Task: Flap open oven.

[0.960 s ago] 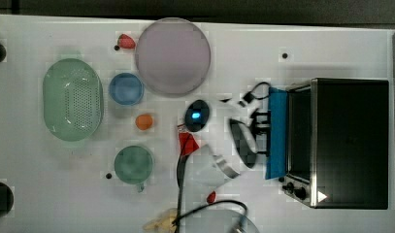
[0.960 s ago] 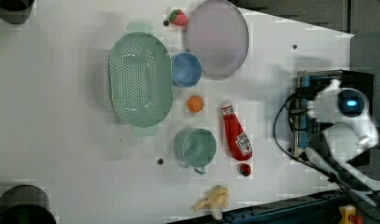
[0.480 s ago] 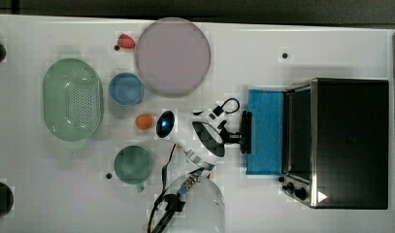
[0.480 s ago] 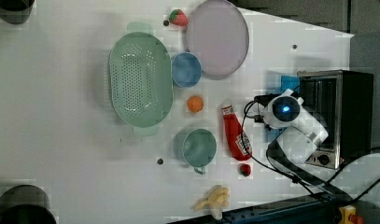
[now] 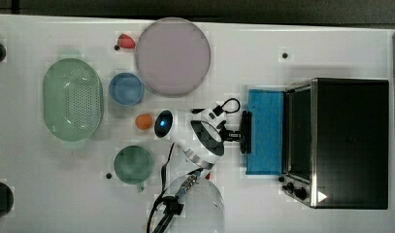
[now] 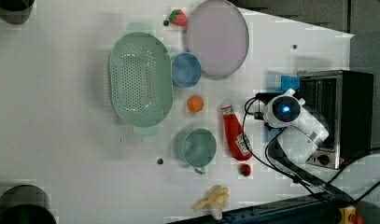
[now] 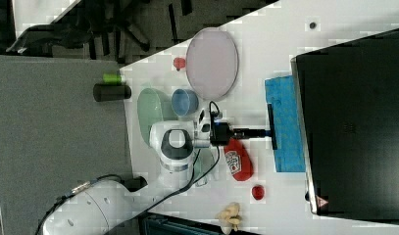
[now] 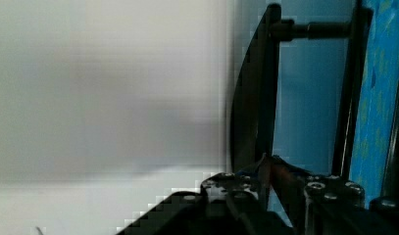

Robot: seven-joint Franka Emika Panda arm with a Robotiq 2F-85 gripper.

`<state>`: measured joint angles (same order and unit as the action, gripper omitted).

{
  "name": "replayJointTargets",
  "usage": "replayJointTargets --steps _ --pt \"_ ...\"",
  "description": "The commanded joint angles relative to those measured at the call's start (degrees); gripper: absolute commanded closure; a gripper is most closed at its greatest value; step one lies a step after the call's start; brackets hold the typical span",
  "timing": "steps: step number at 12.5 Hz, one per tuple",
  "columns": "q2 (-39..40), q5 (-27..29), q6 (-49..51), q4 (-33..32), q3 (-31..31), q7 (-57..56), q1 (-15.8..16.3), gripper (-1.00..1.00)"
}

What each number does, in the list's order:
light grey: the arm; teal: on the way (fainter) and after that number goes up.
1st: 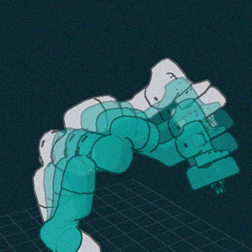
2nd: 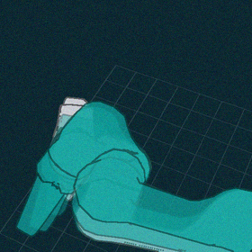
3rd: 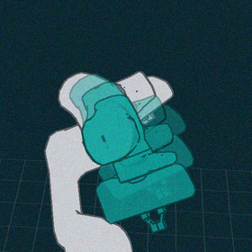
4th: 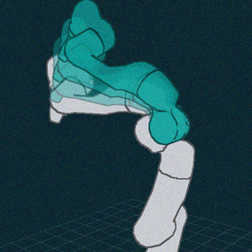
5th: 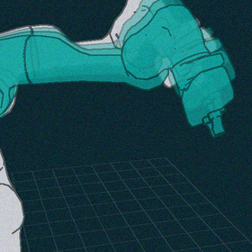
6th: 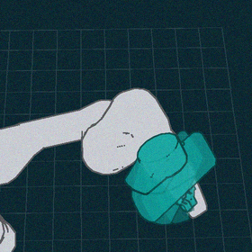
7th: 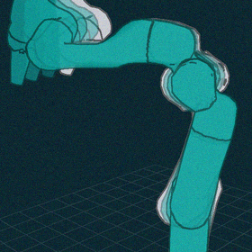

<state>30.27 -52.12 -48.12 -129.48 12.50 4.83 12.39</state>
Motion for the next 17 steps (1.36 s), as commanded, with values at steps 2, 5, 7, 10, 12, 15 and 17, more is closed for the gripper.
replayJointTargets --steps 2,5,7,10,12,15,17 --pt "-9.22 10.09 -1.58 1.54 0.03 3.13 0.41 0.65" --pt "-18.42 26.6 0.65 1.59 0.11 2.83 0.2 0.65" --pt "-24.33 33.75 5.31 1.8 0.14 2.8 0.2 0.65" --pt "-31.9 42.63 13.76 3.56 0.39 2.81 0.18 0.65" --pt "-36.23 47.96 18.79 5.83 0.33 2.82 0.27 0.65" --pt "-40.51 49.26 28.18 10.86 0.48 3.23 0.26 0.65" --pt "-41.05 49.25 33.78 15.89 0.91 3.23 0.22 0.65"
